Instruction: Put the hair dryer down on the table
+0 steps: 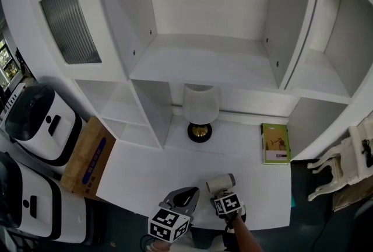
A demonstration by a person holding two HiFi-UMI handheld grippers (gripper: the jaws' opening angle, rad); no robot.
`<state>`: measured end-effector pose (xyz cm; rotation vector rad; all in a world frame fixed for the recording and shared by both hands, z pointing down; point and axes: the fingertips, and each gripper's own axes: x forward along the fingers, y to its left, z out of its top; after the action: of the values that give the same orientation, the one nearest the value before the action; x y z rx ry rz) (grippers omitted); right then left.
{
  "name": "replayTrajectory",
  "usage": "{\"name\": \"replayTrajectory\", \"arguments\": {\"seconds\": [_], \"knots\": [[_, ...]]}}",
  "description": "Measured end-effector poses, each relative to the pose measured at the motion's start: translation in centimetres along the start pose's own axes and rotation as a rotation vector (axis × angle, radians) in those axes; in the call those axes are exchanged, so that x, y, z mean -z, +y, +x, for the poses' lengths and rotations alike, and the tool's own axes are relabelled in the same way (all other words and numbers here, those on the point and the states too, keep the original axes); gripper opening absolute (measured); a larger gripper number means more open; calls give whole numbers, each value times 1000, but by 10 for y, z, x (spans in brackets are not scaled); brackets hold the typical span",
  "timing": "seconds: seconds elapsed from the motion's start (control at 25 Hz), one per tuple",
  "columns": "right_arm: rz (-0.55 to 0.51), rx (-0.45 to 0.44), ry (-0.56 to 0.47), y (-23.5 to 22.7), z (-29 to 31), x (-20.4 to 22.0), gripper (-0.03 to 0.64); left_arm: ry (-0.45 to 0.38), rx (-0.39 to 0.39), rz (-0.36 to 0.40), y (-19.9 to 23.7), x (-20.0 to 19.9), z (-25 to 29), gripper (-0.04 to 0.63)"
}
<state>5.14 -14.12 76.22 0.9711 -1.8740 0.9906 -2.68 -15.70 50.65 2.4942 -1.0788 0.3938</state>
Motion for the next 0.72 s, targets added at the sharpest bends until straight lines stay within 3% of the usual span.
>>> {"name": "replayTrajectory", "arguments": {"seconds": [0.28,0.6,0.72], "knots": [[-33,24,39,0,0,1,230,6,7,-4,-1,3,1,0],[-178,98,99,7,5,2,230,6,1,-4,3,4,-1,0],[-183,115,127,5,4,6,232,5,1,-6,4,4,-2,0]]}}
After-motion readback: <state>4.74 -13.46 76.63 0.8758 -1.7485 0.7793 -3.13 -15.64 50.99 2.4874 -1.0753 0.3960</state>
